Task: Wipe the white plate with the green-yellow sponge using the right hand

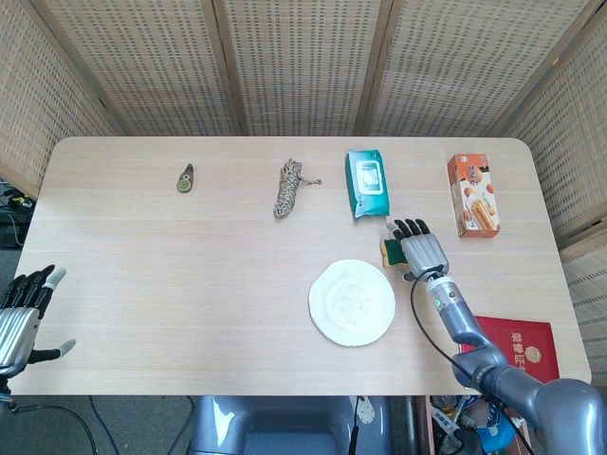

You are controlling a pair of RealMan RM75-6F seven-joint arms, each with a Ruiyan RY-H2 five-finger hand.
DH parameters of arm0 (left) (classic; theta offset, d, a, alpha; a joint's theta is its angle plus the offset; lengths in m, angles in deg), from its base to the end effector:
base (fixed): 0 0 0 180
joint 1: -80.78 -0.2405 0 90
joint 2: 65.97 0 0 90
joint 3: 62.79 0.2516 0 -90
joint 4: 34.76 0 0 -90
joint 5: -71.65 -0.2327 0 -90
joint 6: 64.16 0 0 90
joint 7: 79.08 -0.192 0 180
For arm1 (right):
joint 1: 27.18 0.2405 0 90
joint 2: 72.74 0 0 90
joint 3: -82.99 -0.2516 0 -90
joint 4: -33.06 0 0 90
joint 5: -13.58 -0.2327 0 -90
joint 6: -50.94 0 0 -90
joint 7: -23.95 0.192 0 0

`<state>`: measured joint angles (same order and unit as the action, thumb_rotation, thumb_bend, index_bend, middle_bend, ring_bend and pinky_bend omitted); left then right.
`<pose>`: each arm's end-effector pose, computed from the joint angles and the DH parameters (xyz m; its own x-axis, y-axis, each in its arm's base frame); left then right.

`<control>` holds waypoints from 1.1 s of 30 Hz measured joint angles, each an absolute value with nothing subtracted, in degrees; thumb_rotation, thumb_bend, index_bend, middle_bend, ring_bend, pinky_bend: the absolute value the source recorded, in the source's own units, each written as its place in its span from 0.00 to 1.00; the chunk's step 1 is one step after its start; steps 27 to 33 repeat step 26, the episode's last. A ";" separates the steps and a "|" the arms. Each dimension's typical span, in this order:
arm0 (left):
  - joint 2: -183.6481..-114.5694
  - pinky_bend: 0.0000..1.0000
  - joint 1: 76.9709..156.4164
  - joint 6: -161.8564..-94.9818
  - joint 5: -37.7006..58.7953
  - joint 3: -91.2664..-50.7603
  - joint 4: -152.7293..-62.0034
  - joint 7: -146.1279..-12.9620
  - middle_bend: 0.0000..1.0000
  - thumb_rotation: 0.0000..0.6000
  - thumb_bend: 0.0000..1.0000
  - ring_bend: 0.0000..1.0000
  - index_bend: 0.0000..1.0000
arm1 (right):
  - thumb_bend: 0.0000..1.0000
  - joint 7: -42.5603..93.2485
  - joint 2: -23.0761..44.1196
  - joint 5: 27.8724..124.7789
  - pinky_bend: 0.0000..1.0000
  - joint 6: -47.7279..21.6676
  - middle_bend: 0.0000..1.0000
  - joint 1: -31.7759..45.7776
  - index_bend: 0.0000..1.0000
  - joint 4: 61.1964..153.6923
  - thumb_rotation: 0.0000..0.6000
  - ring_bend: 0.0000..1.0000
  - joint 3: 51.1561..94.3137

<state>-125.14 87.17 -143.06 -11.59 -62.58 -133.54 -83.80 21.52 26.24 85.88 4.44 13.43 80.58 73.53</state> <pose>-0.3154 0.2226 0.1272 0.4416 0.1556 0.8836 0.8943 0.0023 -0.4474 -0.2604 -0.4477 -0.0549 0.5445 -0.2608 0.7972 -0.8378 -0.2144 0.5021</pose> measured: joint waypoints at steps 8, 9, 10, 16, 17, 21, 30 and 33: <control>-124.76 0.00 87.08 -143.26 -12.26 -62.40 -133.54 -82.95 0.00 1.00 0.00 0.00 0.00 | 0.18 20.33 19.91 85.76 0.00 -1.21 0.00 10.63 0.00 94.49 1.00 0.00 72.40; -124.70 0.00 87.06 -143.34 -12.40 -62.39 -133.46 -82.76 0.00 1.00 0.00 0.00 0.00 | 0.18 20.32 18.66 85.94 0.00 -2.17 0.00 10.03 0.00 96.79 1.00 0.00 72.41; -124.69 0.00 87.04 -143.42 -12.44 -62.39 -133.38 -82.65 0.00 1.00 0.00 0.00 0.00 | 0.17 20.35 17.30 86.18 0.00 -3.19 0.00 9.36 0.00 99.18 1.00 0.00 72.47; -124.81 0.00 86.62 -144.91 -12.70 -62.72 -132.89 -82.44 0.00 1.00 0.00 0.00 0.00 | 0.00 22.31 6.37 89.91 0.00 -12.36 0.00 2.81 0.00 113.37 1.00 0.00 74.35; -124.89 0.00 86.51 -145.31 -12.75 -62.80 -132.78 -82.47 0.00 1.00 0.00 0.00 0.00 | 0.00 23.01 4.70 91.19 0.00 -14.58 0.00 1.24 0.00 114.53 1.00 0.00 75.11; -125.54 0.00 85.86 -146.90 -13.08 -63.07 -132.00 -82.69 0.00 1.00 0.00 0.00 0.00 | 0.00 25.01 2.17 95.24 0.00 -21.73 0.00 -3.61 0.00 115.25 1.00 0.00 77.74; -126.28 0.00 85.45 -148.20 -13.93 -63.18 -131.03 -82.49 0.00 1.00 0.00 0.00 0.00 | 0.00 27.62 2.43 99.43 0.00 -30.91 0.00 -9.71 0.00 112.26 1.00 0.00 80.76; -126.28 0.00 85.45 -148.20 -13.93 -63.18 -131.03 -82.49 0.00 1.00 0.00 0.00 0.00 | 0.00 27.62 2.43 99.43 0.00 -30.91 0.00 -9.71 0.00 112.26 1.00 0.00 80.76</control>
